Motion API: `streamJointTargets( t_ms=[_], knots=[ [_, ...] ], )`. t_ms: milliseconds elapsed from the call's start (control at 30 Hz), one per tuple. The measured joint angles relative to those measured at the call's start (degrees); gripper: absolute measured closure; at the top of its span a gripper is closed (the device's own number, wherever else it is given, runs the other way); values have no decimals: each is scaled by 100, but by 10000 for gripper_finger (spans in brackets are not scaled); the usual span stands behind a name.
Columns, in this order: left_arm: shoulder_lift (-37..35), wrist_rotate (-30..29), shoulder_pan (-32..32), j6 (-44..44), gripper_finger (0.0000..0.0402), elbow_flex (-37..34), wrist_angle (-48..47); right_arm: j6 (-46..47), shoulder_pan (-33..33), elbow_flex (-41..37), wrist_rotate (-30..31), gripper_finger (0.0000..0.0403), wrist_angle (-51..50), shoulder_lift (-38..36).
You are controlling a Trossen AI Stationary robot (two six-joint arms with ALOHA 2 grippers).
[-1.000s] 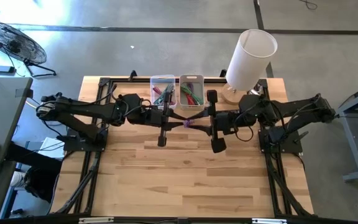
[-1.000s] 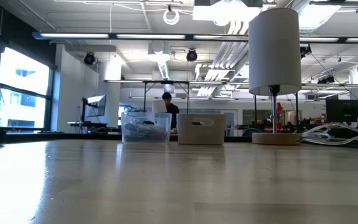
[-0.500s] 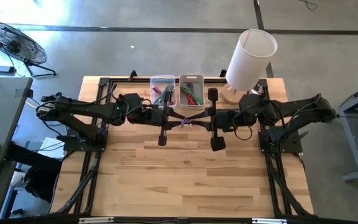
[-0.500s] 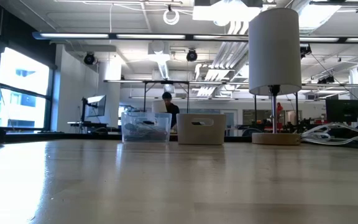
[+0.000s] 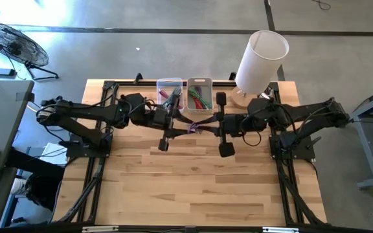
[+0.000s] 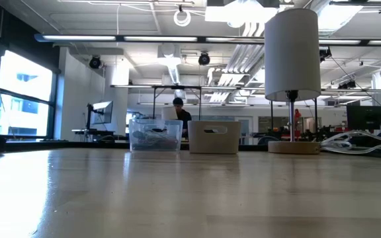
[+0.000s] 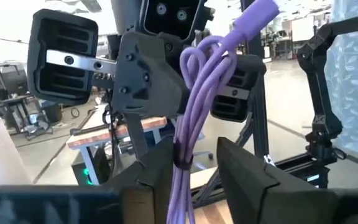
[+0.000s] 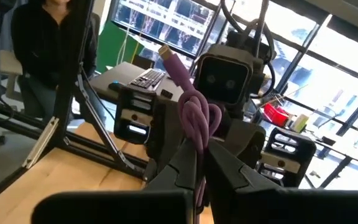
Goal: Pick & Place USB Port
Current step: Put the violet charger cable into the gray bin
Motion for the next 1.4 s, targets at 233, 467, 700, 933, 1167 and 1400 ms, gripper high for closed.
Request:
streamJointTargets(
  t_ms=[233,467,700,933,1167,1400],
  knots=[
    [-55,185,14,-19,245,-2,-293,533,11,0,1141,397,-609,-140],
    [-484,356,-7,38,241,-2,-898,1715,-330,-4,2302,397,-1535,-150],
    [-1419,181,-8,635,241,2,-1787,2903,-884,-2,2078,397,-1891,262],
    [-2607,-639,-1,1096,241,0,-3202,3597,-1470,-2,1574,397,-1949,1023],
    [-3422,-1515,-1,1123,241,0,-4768,3781,-1978,-2,1563,397,-1908,1597],
    [-3643,-1918,-1,1117,240,0,-5762,3918,-2355,-2,2079,397,-2017,1789]
  ],
)
